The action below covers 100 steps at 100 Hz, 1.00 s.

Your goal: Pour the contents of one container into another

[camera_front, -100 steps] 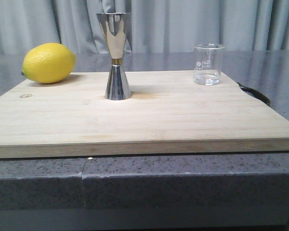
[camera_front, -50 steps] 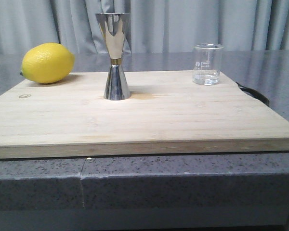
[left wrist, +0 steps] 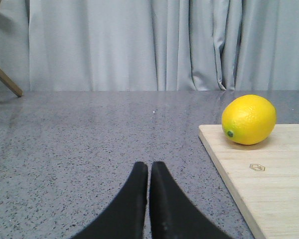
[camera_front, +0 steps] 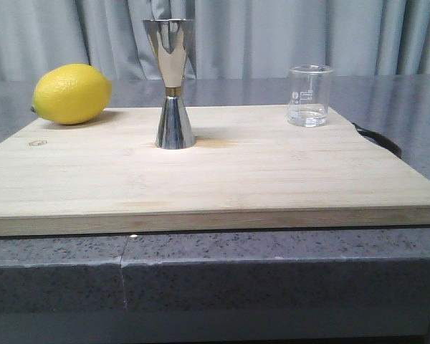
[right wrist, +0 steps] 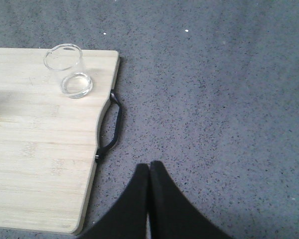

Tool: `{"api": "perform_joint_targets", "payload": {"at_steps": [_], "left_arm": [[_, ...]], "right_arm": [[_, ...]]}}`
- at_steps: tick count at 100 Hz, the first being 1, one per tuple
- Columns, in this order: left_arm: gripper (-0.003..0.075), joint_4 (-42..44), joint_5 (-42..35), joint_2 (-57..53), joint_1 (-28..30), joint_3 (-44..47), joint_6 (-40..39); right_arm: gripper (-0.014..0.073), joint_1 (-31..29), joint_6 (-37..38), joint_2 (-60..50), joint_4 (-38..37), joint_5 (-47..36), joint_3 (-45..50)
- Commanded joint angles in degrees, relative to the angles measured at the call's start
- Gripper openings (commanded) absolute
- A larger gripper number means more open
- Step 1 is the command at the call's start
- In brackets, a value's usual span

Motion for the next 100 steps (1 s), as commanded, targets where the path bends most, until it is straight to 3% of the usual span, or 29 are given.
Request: {"api": "perform_joint_targets", "payload": {"at_steps": [1, 45, 78, 100], "left_arm": [[-0.0019, -0.06, -5.0, -1.54, -0.48, 0.78, -0.48], [-0.0019, -0.06, -5.0, -1.54, -0.48, 0.78, -0.48], [-0.0019, -0.06, -5.0, -1.54, -0.48, 0.78, -0.48], [-0.0019, -0.06, -5.0, -1.54, -0.48, 0.78, -0.48]], "right_arm": [[-0.007, -0.46, -0.04, -0.03, 0.42, -3.81, -1.39], [-0.007, -0.34, -0.41, -3.58, -1.97, -7.19, 1.79], [-0.007, -0.34, -0.41, -22.57, -1.77, -41.11, 30.89], [-0.007, -0.34, -0.41, -34.98, -1.32, -48.3, 46.64]]}}
